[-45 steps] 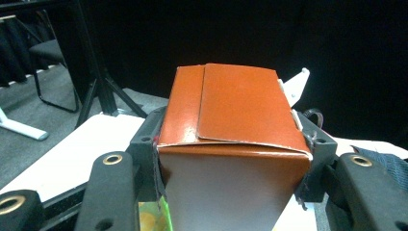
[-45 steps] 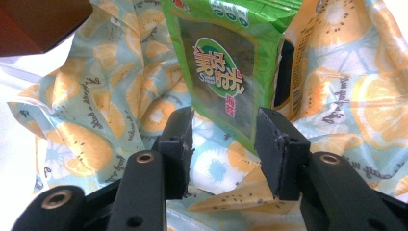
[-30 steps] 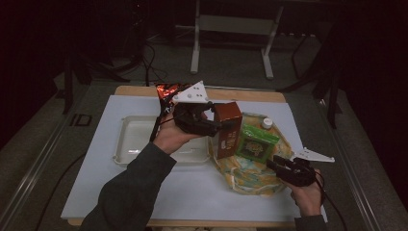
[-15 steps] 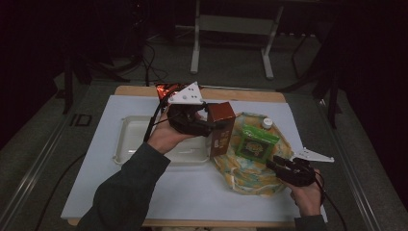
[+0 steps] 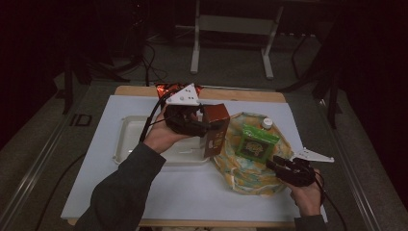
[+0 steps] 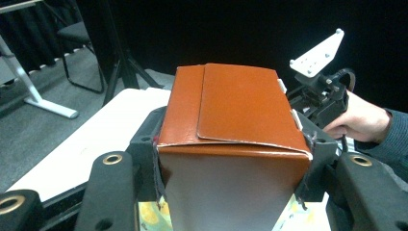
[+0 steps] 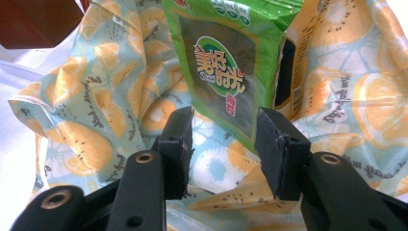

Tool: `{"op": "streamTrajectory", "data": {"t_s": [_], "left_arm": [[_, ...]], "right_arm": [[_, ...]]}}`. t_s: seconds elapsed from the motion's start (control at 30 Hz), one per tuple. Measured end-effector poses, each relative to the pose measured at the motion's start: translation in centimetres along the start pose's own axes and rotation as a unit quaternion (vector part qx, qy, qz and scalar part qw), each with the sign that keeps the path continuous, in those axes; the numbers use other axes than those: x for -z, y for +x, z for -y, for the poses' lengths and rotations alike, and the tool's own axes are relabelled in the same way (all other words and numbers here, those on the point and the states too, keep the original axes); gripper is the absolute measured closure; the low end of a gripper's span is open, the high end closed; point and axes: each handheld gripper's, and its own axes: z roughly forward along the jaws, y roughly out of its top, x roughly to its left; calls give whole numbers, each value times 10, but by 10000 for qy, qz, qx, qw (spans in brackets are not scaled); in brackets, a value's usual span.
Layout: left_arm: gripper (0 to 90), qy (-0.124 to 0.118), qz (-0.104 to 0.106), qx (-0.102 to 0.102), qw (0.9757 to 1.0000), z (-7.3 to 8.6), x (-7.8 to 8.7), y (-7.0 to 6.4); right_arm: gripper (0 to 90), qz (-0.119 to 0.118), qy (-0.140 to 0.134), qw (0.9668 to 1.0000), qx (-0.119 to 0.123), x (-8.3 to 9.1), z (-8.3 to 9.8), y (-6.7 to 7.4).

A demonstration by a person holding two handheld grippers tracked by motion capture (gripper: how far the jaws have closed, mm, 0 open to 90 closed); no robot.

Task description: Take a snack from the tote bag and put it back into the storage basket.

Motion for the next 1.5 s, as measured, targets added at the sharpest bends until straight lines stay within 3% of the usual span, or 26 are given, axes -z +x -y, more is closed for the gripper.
{"op": "streamTrajectory", "data": {"t_s": [0.7,0.93,1.27,1.5], "left_arm": [[421,269,-9,54,9996,15,4,7],[421,359,-57,167,9992,27,8,14],[421,527,-131,84,9985,34,12,17],[421,561,-145,145,9982,43,12,19]], "right_arm": [[575,-11,-8,10000,-10,-1,1,0],[574,-6,-4,10000,-14,-1,1,0],[574,-6,-6,10000,-1,-1,0,0],[573,-7,-5,10000,4,-1,0,0]]}}
